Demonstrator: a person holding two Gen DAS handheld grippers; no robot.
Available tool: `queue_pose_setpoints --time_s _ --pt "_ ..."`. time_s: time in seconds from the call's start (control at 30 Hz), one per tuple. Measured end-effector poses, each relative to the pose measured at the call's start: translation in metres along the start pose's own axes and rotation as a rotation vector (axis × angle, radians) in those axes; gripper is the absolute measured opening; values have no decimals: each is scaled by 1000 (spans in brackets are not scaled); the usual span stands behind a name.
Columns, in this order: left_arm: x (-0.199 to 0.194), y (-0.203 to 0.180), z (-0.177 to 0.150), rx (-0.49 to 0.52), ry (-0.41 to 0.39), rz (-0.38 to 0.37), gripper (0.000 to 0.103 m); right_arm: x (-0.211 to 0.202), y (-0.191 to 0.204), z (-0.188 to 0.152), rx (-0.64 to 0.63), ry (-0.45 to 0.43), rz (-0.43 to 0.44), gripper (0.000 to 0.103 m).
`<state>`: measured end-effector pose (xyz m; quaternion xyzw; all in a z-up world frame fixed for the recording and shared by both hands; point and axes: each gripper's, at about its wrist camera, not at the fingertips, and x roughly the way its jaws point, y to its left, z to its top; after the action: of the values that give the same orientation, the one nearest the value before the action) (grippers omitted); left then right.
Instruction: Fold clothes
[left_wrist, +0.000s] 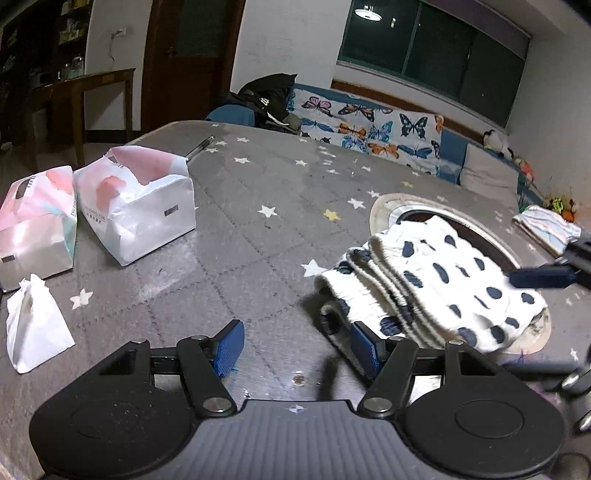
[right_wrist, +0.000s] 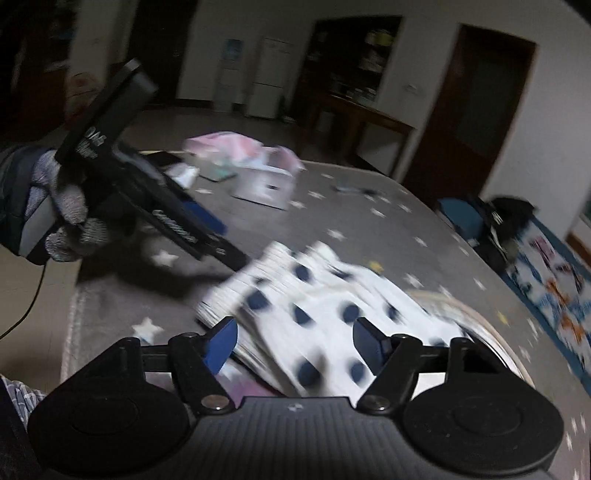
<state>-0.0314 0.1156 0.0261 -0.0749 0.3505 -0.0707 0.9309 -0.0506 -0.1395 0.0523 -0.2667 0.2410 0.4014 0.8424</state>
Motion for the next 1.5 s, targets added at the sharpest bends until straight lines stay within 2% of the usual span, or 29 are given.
queue_pose_setpoints --time_s 0.33,0.37,0.57,0.77,1.03,1.2,1.3,1.4,1.5 --pt "-3 -3 -11 -36 -2 -67 67 37 29 10 -92 21 25 41" --pt "-1 -4 -12 -37 0 -74 67 37 28 11 -83 21 31 36" --pt "2 -7 -13 -26 -6 -90 67 35 10 11 34 28 83 28" --pt "3 -3 -13 -41 -17 -97 67 30 -5 21 139 -9 110 14" --pt "1 1 -14 -54 -30 -108 67 18 -12 38 217 -70 166 13" --pt "-8 14 -16 -106 -40 -74 67 30 -3 30 216 -54 196 13" --pt "-14 17 -20 -102 -39 -61 67 36 2 26 216 -45 212 13" --pt "-16 11 -23 -80 -37 -68 64 36 1 27 225 -43 217 13" --pt "-16 5 -25 -56 -36 -76 56 31 -2 34 250 -61 237 12"
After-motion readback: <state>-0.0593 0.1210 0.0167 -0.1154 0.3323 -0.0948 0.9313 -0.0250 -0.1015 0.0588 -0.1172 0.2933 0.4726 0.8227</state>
